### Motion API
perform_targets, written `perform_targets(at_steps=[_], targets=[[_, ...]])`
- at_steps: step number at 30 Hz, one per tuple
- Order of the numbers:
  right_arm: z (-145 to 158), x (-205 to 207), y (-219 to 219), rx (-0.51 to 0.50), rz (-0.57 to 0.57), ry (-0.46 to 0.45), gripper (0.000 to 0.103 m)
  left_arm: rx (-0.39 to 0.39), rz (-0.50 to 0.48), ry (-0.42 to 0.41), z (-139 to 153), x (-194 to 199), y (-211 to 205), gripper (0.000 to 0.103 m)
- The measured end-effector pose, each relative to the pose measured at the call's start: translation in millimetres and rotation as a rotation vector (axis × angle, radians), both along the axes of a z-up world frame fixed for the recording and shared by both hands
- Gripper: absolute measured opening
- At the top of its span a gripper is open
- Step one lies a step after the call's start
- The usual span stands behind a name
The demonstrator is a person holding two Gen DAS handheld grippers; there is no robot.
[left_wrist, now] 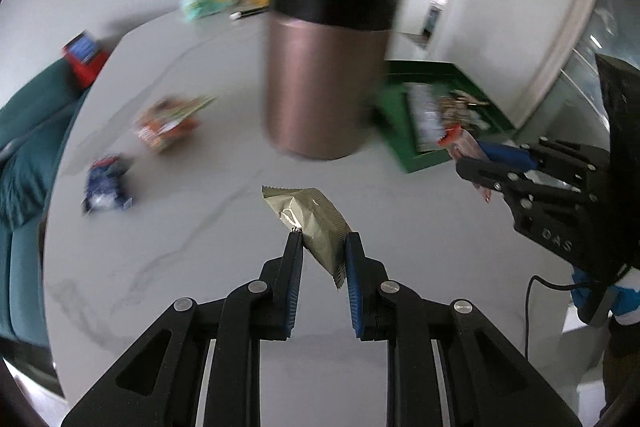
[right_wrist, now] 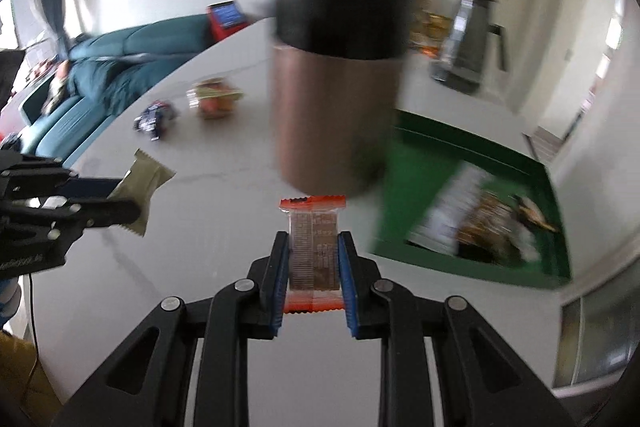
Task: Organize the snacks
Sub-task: 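Carry the beige packet and orange bar with both tools over the green tray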
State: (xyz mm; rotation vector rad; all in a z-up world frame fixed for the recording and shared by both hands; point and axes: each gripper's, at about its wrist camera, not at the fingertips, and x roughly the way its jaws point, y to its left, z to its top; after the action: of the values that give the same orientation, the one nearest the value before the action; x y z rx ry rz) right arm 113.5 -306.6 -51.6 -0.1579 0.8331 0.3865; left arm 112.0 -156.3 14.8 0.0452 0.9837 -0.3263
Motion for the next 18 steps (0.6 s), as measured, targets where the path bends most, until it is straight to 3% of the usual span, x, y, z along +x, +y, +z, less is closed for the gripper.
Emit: perform_targets(at_steps=[3, 6, 12, 18], targets=[[5, 6, -42, -0.001, -0.069, -0.019, 0.000, 0.004, -0.048, -0.027, 7, 8, -39, 0.017], [10, 16, -83, 0.005, -0.132, -0.035, 0.000, 0.008, -0.085, -0.046, 12, 21, -80, 0.010], [9, 46, -151, 0.020, -0.197, -0.051, 0.000, 0.011, -0.092, -0.071, 14, 54, -144, 0.010], [-22, 89, -185, 0.030, -0.196, 0.008, 0.000, 0.015, -0.041, -0.050, 2, 101, -186, 0.010]])
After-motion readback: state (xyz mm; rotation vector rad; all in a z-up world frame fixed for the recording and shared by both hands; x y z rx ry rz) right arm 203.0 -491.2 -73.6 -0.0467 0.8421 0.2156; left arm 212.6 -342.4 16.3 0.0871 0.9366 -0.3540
